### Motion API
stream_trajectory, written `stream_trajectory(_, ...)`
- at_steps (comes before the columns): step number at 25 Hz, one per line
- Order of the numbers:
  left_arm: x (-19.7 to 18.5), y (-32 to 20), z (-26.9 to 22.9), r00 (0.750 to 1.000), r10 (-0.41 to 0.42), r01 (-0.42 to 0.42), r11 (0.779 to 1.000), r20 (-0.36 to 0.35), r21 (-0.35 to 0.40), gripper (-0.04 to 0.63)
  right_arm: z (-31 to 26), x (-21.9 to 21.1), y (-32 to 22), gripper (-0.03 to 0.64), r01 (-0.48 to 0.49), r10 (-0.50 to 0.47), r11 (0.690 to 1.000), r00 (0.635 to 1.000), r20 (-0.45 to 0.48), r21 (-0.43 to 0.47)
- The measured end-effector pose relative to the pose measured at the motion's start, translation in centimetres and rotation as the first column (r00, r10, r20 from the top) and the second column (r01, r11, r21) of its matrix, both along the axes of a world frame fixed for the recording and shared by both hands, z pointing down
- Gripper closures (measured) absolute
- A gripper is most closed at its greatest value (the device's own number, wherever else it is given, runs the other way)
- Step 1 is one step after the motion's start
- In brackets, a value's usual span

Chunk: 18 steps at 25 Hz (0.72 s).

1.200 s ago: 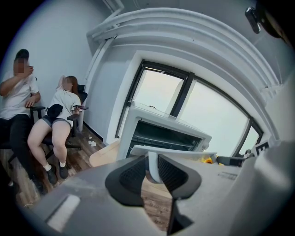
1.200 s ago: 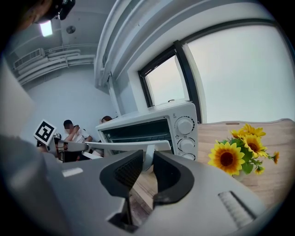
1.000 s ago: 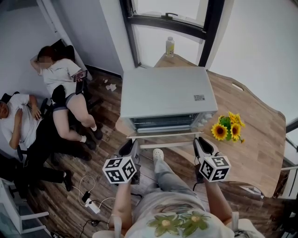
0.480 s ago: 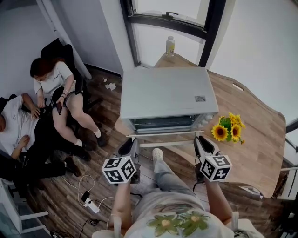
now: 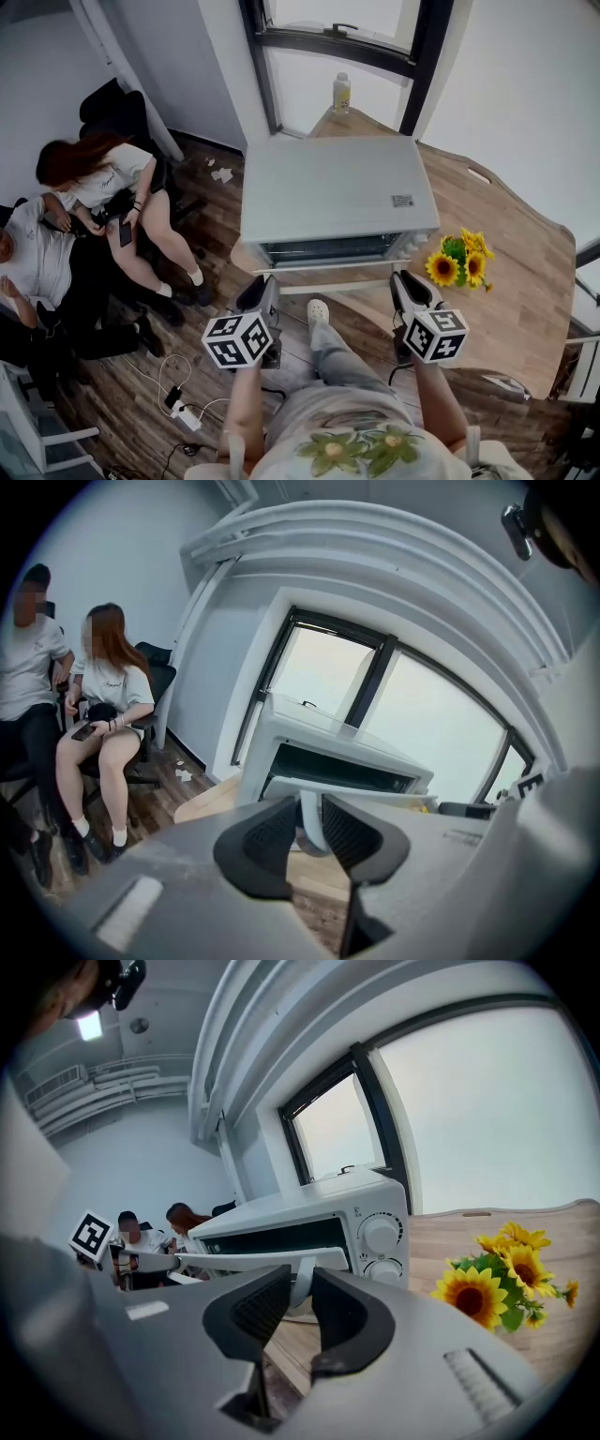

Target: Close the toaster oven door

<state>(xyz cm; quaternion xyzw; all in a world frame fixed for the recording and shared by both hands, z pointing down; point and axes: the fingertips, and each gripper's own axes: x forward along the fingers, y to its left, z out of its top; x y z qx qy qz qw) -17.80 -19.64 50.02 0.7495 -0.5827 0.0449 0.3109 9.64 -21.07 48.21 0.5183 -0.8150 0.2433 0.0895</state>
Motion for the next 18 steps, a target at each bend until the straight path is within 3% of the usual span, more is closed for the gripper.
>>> stream_trajectory(18,-0.2,-1.8,-0.8,1.0,-0.008,0.008,1.0,-0.011,0.014,0.495,-0.7,-0.1,-1.7,0.541,-0.007,0.006,1.0,1.0,0.016,0.006)
